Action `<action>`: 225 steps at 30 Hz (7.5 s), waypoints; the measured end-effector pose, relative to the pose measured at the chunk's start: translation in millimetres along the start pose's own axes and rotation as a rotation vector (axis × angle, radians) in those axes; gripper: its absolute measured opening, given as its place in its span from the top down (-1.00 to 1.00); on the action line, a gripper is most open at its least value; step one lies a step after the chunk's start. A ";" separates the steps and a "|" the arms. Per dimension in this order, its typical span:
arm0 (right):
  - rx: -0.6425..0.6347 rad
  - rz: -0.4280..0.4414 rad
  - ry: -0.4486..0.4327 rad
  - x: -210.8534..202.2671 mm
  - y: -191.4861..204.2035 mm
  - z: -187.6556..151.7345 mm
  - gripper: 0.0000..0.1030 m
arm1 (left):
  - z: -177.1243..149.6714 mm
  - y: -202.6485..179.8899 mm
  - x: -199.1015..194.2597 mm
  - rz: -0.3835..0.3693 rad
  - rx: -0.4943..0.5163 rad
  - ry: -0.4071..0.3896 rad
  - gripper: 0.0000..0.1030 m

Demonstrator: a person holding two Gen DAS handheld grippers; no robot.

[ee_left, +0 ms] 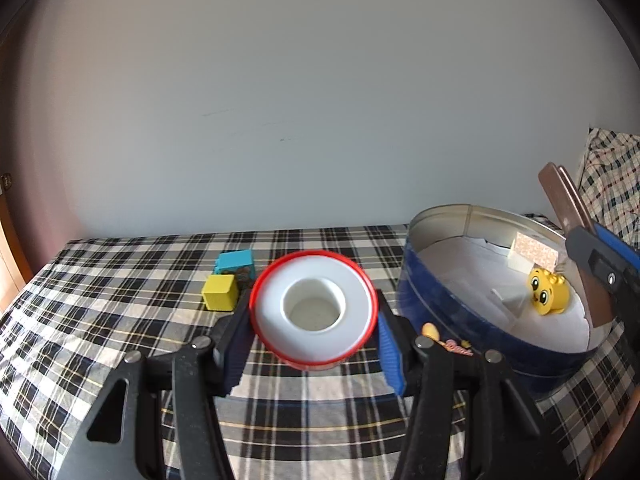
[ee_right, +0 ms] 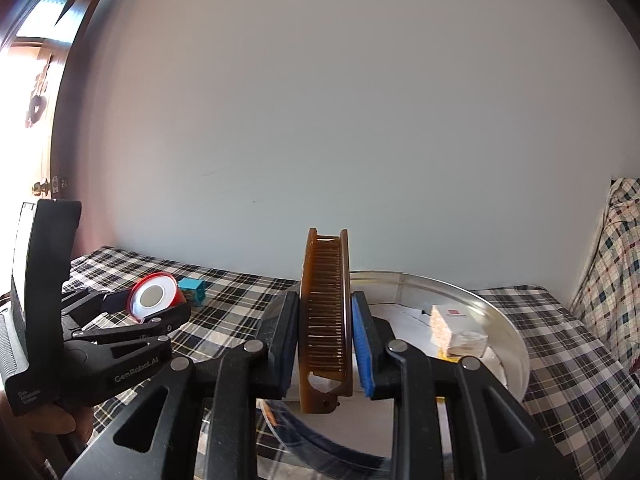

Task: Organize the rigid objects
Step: 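Carry the brown comb and red tape roll toward the blue tin with both grippers, then lower the comb and tape roll over the tin interior with both grippers, then open both grippers to drop the comb and tape roll into the tin, then move both open grippers away from the tin toward the yellow and teal blocks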

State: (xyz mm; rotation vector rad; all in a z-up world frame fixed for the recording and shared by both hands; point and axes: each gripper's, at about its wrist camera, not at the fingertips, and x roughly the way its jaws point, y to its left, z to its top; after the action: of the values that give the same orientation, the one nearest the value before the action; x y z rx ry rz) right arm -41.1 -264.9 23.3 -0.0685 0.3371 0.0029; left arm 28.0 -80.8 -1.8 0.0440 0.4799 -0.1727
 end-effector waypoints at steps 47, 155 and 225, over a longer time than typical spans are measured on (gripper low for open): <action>0.069 -0.216 0.035 19.3 -100.6 3.3 0.46 | 19.7 -115.7 27.3 -0.258 0.068 -0.025 -0.05; 0.393 -0.180 0.088 56.3 -173.4 -8.7 -0.67 | 23.7 -146.8 47.5 -0.165 0.131 0.075 -1.00; 0.194 -0.119 -0.076 76.2 78.8 13.4 -0.67 | 10.1 120.6 32.6 0.130 -0.070 -0.007 -0.99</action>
State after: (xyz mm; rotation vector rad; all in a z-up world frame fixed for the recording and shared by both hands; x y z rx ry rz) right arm 34.2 -186.0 5.5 0.1035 0.2559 -0.1451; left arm 82.2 32.0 -7.7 0.0056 0.4742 -0.0281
